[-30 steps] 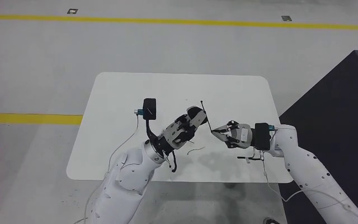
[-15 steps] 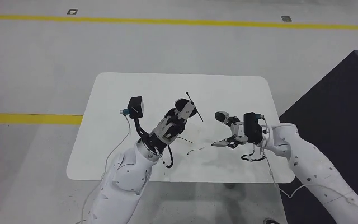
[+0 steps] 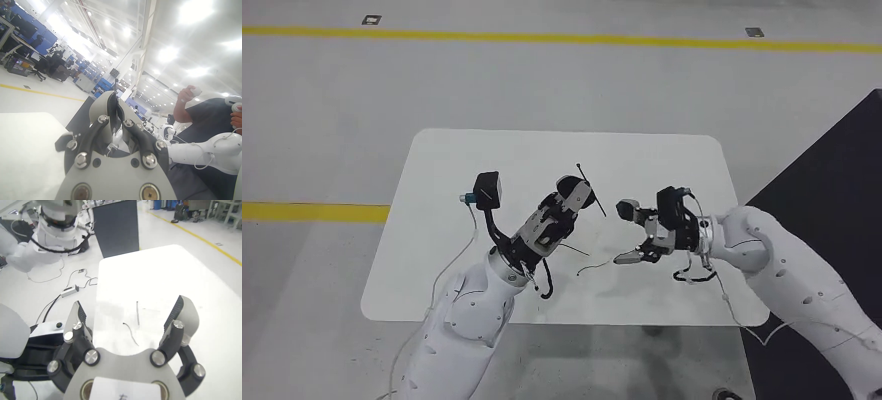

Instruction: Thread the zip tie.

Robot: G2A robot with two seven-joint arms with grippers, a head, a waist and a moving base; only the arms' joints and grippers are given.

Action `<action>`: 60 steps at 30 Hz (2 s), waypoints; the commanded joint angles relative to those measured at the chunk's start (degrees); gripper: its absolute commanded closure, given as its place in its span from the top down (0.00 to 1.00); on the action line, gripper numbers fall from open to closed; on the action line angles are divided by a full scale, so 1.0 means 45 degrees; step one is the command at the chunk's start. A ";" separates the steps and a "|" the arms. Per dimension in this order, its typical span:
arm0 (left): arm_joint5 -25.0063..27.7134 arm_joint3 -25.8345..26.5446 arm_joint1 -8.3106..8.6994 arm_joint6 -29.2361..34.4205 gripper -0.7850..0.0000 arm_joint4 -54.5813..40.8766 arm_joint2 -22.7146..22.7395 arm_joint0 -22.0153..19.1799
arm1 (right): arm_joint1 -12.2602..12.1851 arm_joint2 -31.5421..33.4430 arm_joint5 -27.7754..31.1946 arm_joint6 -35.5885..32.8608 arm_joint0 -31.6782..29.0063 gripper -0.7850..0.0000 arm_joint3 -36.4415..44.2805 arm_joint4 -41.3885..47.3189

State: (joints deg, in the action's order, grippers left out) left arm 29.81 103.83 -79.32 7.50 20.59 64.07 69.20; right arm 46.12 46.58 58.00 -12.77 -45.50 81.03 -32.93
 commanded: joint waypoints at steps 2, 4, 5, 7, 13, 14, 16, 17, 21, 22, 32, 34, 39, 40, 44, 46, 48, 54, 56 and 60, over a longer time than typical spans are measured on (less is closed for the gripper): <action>0.0000 0.0000 0.0000 0.0000 0.00 0.0000 0.0000 0.0000 | 0.0225 -0.1106 -0.0243 -0.3863 0.1306 1.00 -0.0758 0.2834; 0.0000 0.0000 0.0000 0.0000 0.00 0.0000 0.0000 0.0000 | 0.0422 -0.1933 -0.0708 -0.6359 0.2249 1.00 -0.1037 0.4714; 0.0000 0.0000 0.0000 0.0000 0.00 0.0000 0.0000 0.0000 | 0.0543 -0.2388 -0.1237 -0.7774 0.2716 1.00 -0.1214 0.5791; 0.0000 0.0000 0.0000 0.0000 0.00 0.0000 0.0000 0.0000 | 0.0822 -0.3129 -0.2261 -0.9709 0.3612 1.00 -0.1429 0.7517; 0.0000 0.0000 0.0000 0.0000 0.00 0.0000 0.0000 0.0000 | 0.1561 -0.5323 -0.4061 -1.1512 0.5657 1.00 -0.2067 1.1178; 0.0000 0.0000 0.0000 0.0000 0.00 0.0000 0.0000 0.0000 | 0.1626 -0.5408 -0.4047 -1.1497 0.5821 1.00 -0.2397 1.1553; 0.0000 0.0000 0.0000 0.0000 0.00 0.0000 0.0000 0.0000 | 0.1626 -0.5408 -0.4047 -1.1497 0.5821 1.00 -0.2397 1.1553; 0.0000 0.0000 0.0000 0.0000 0.00 0.0000 0.0000 0.0000 | 0.1626 -0.5408 -0.4047 -1.1497 0.5821 1.00 -0.2397 1.1553; -0.0035 0.0012 0.0002 -0.0008 0.00 0.0006 0.0015 0.0014 | 0.1626 -0.5408 -0.4047 -1.1497 0.5821 1.00 -0.2397 1.1553; -0.0151 0.0084 0.0016 0.0025 0.00 0.0063 0.0105 0.0037 | 0.1626 -0.5408 -0.4047 -1.1497 0.5821 1.00 -0.2397 1.1553; -0.0491 0.1229 0.0267 0.0563 0.00 -0.1058 0.1941 0.0473 | 0.1942 -0.5578 -0.5194 -1.2643 0.5973 1.00 -0.3219 1.3195; -0.0423 0.1219 0.0274 0.0805 0.00 -0.1303 0.1786 0.0551 | 0.2190 -0.5940 -0.5480 -1.2929 0.6265 1.00 -0.3617 1.2713; -0.0061 0.0886 0.0218 0.1122 0.00 -0.1514 0.0851 0.0625 | 0.2971 -0.6963 -0.5165 -1.2614 0.6986 1.00 -0.4436 1.0828; 0.0033 0.0791 0.0202 0.1147 0.00 -0.1473 0.0650 0.0617 | 0.3123 -0.7171 -0.4963 -1.2413 0.7088 1.00 -0.4528 1.0583; 0.0060 0.0749 0.0196 0.1160 0.00 -0.1463 0.0574 0.0617 | 0.3648 -0.8187 -0.3768 -1.1217 0.7608 1.00 -0.4887 0.8242; 0.0060 0.0749 0.0196 0.1160 0.00 -0.1463 0.0574 0.0617 | 0.3858 -0.8187 -0.3134 -1.0583 0.7622 1.00 -0.5270 0.7494; 0.0060 0.0749 0.0196 0.1160 0.00 -0.1463 0.0574 0.0617 | 0.4022 -0.8141 -0.2459 -0.9905 0.7622 1.00 -0.5739 0.7134; 0.0060 0.0749 0.0196 0.1160 0.00 -0.1463 0.0574 0.0617 | 0.4040 -0.8102 -0.2338 -0.9776 0.7642 1.00 -0.5851 0.7083; 0.0060 0.0749 0.0196 0.1160 0.00 -0.1463 0.0574 0.0617 | 0.4040 -0.8102 -0.2338 -0.9776 0.7642 1.00 -0.5851 0.7083; 0.0060 0.0749 0.0196 0.1160 0.00 -0.1463 0.0574 0.0617 | 0.3989 -0.8187 -0.1794 -0.9243 0.7420 1.00 -0.5028 0.7216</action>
State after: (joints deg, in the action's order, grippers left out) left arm 30.08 107.20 -78.44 12.72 14.01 66.66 71.98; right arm 64.14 9.91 49.62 -54.67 -12.25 57.33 0.94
